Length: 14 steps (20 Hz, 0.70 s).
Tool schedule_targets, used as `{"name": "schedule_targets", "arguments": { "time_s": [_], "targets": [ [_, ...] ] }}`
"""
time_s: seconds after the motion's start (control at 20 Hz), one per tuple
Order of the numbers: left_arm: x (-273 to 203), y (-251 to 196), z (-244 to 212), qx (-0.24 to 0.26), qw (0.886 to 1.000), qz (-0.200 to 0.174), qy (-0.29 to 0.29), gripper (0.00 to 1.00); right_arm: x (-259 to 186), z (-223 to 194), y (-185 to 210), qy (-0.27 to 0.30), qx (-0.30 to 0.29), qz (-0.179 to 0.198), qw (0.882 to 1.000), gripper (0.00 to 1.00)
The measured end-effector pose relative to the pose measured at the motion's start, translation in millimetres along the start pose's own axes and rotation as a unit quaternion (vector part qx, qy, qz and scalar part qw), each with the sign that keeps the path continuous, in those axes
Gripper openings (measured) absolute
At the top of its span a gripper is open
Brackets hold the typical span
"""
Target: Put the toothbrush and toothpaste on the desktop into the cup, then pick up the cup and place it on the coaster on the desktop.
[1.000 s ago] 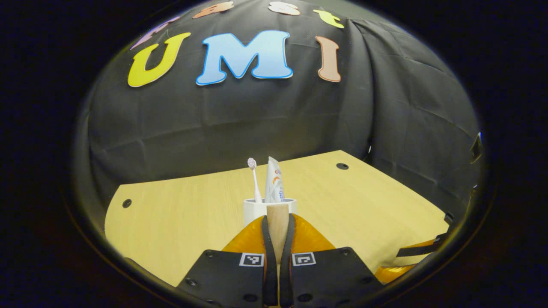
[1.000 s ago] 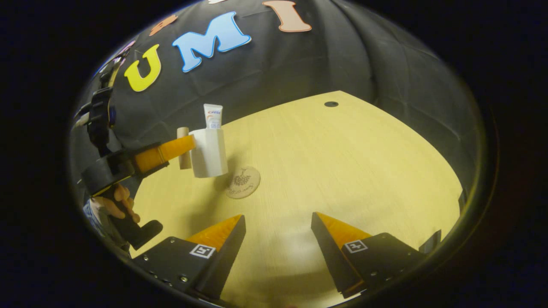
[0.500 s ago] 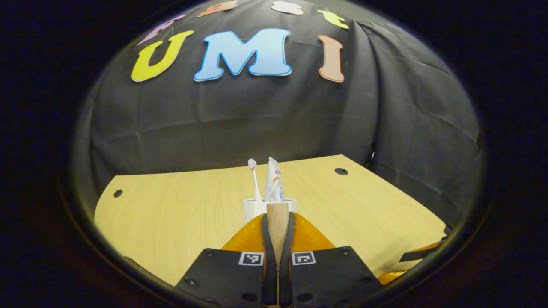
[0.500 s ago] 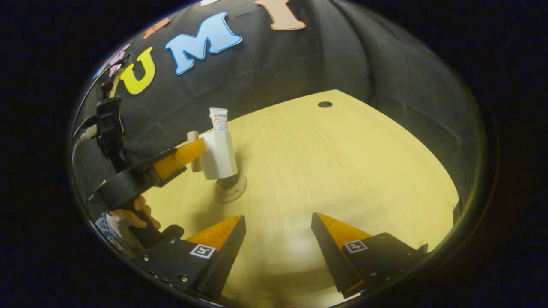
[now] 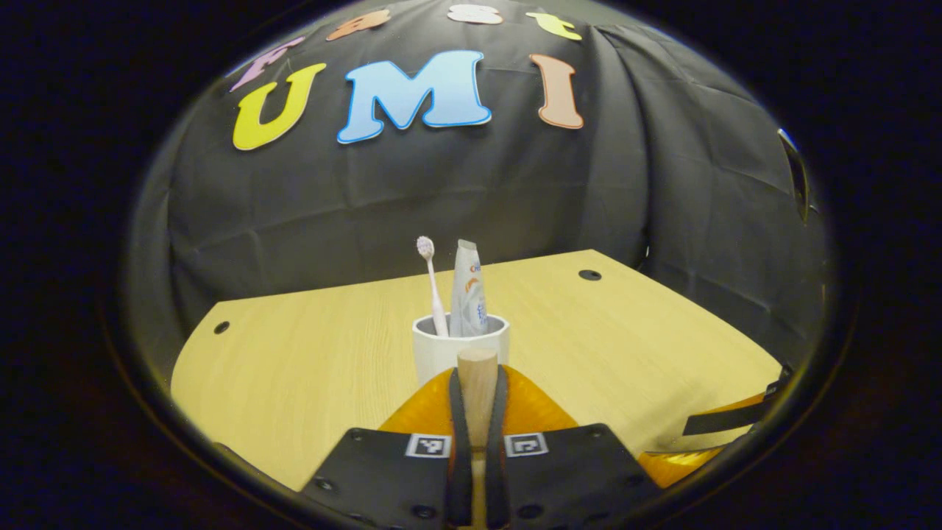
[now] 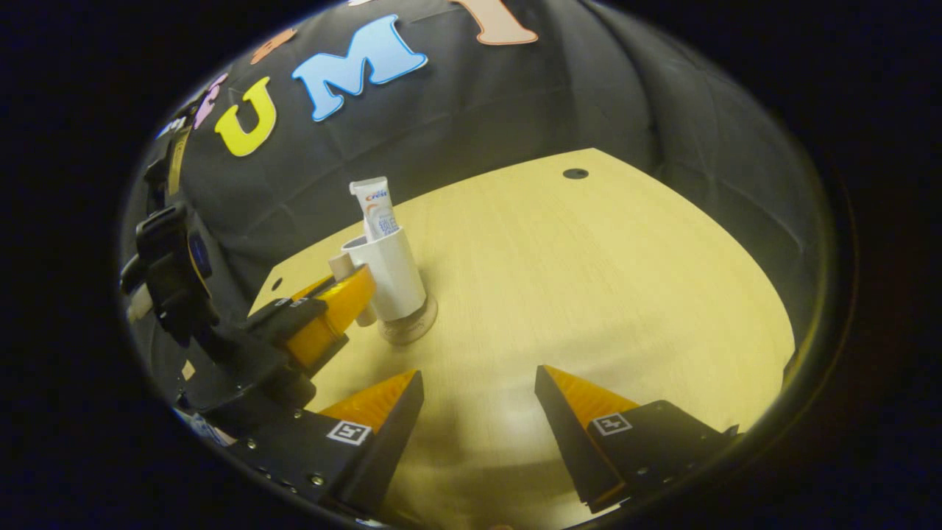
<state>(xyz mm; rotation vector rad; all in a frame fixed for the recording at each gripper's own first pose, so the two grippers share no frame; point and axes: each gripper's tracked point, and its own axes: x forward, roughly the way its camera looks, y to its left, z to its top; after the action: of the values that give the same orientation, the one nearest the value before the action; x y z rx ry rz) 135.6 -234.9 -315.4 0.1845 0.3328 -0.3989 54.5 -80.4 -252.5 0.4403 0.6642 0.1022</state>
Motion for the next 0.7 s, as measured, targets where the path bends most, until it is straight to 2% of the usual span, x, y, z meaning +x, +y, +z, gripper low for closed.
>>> {"name": "schedule_targets", "arguments": {
  "time_s": [0.05, 0.1, 0.15, 0.2, 0.4, 0.45, 0.55, 0.7],
  "targets": [
    [-1, 0, -5, -0.006, 1.0, 0.0, 0.007, 0.23, -1, -2, 0, 0.002, -0.004, 0.0, 1.0, 0.93],
    [-3, 1, -9, -0.012, 1.0, 0.001, 0.015, 0.17, -1, -3, -1, 0.003, -0.008, 0.0, 1.0, 0.93],
    [-4, 1, -14, -0.016, 1.0, 0.002, 0.02, 0.25, -1, -5, -1, 0.005, -0.01, 0.0, 1.0, 0.93],
    [-7, 2, -19, -0.022, 0.999, 0.003, 0.026, 0.19, 0, -6, 0, 0.007, -0.012, 0.001, 1.0, 0.93],
    [-13, 2, -33, -0.021, 0.999, 0.009, 0.048, 0.27, -3, -6, -1, 0.011, -0.01, 0.005, 1.0, 0.93],
    [-14, 3, -35, -0.023, 0.998, 0.01, 0.049, 0.22, -4, -6, -1, 0.009, -0.01, 0.006, 1.0, 0.93],
    [-23, 4, -27, -0.032, 0.999, 0.012, 0.039, 0.37, -7, -3, -4, 0.006, -0.012, 0.006, 1.0, 0.93],
    [-37, 3, -18, -0.034, 0.999, 0.021, 0.032, 0.33, -12, 9, -7, -0.006, -0.01, 0.009, 1.0, 0.93]
  ]
}}
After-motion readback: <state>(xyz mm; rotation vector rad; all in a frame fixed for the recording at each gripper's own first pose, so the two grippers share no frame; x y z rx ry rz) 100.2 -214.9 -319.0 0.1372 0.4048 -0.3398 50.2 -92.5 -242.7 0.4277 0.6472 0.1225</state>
